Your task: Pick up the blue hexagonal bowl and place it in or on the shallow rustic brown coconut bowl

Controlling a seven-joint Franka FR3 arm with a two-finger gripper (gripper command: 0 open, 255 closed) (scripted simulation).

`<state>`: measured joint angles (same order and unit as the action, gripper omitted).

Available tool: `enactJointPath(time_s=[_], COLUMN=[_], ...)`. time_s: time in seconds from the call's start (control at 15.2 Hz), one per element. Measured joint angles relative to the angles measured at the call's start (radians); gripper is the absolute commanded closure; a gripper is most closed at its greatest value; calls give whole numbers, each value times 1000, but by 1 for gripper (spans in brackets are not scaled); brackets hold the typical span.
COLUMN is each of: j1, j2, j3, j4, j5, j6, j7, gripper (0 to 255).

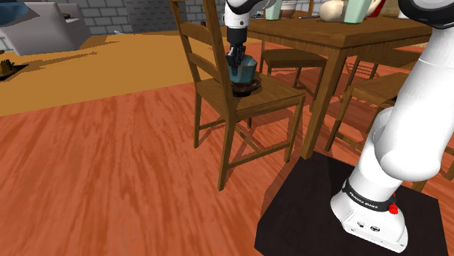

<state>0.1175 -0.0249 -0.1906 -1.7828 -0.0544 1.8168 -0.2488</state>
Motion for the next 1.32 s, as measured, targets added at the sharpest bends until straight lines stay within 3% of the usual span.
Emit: enactJointPath(time_s=[0.53,0.59,0.99,1.32], j1=[1,1,1,4], j2=[0,0,0,-3], j3=[1,1,1,4], j4=[-41,-42,-41,66], j5=[-1,-1,-1,0], j6=[42,42,43,-66], j7=[4,4,4,4], gripper=[255,0,0,0])
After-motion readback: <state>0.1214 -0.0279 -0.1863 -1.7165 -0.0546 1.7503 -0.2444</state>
